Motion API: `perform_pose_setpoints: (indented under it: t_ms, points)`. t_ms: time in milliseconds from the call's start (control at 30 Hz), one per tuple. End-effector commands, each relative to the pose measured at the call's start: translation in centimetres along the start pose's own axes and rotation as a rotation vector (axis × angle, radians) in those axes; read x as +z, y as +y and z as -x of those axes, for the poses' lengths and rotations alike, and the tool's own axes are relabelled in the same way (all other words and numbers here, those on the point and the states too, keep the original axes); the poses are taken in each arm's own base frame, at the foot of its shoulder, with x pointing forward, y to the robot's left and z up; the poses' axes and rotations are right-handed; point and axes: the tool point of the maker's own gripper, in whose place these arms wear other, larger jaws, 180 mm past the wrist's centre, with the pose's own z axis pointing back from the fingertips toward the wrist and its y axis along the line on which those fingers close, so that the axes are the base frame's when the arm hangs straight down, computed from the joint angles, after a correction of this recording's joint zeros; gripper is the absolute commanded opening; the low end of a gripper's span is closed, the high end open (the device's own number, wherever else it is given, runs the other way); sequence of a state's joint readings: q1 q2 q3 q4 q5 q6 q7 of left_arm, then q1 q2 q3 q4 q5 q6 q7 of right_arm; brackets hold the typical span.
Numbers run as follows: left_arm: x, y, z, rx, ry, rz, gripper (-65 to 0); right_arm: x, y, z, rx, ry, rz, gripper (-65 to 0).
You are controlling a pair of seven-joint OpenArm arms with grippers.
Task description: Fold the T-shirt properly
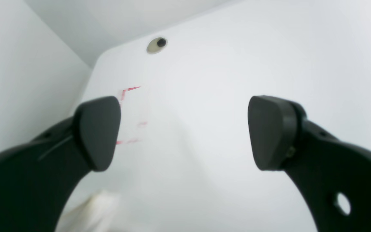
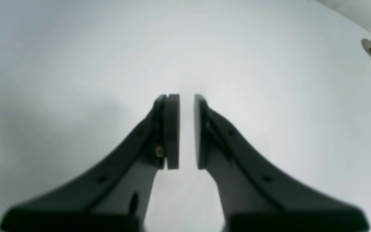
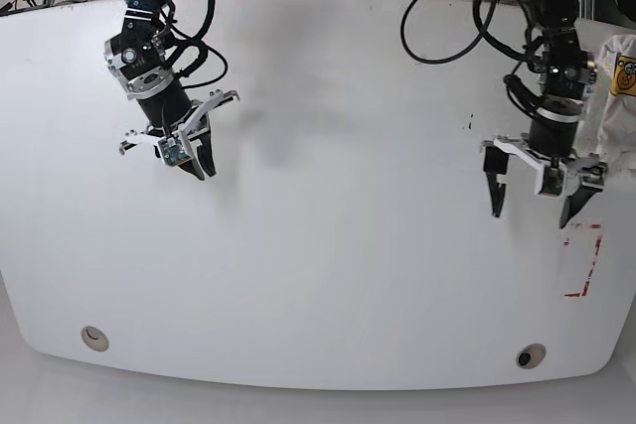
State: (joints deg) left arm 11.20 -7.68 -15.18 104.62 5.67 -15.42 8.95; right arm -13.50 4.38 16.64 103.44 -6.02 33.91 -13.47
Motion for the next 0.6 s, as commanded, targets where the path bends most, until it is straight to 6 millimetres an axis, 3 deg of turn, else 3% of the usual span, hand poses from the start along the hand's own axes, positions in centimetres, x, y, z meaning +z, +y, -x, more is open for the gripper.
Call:
perform_pose_setpoints:
  t_ms: [0, 200, 300, 400, 567]
  points:
    - [0.5, -1.7, 0.4, 0.015, -0.051, 0.000, -7.2, 0.8, -1.2, 0.4, -0.019, -0.038, 0.046, -57.7]
    - [4.0, -7.4, 3.2, 0.045, -0.011, 0.060, -7.1, 3.5, -1.7, 4.4, -0.131, 0.016, 0.084, -57.7]
    - [7.1, -9.2, 4.3, 0.074, 0.043, 0.086, -7.1, 6.2, -1.1, 7.0, -0.198, 0.067, 0.090, -57.7]
    - [10.2, -10.5, 5.4, 0.101, 0.104, 0.105, -7.1, 8.4, -0.5, 8.0, -0.250, 0.079, 0.090, -57.7]
    - [16.2, -12.8, 7.0, 0.131, 0.228, 0.171, -7.1, 13.2, 2.1, 10.6, -0.354, 0.133, 0.070, -57.7]
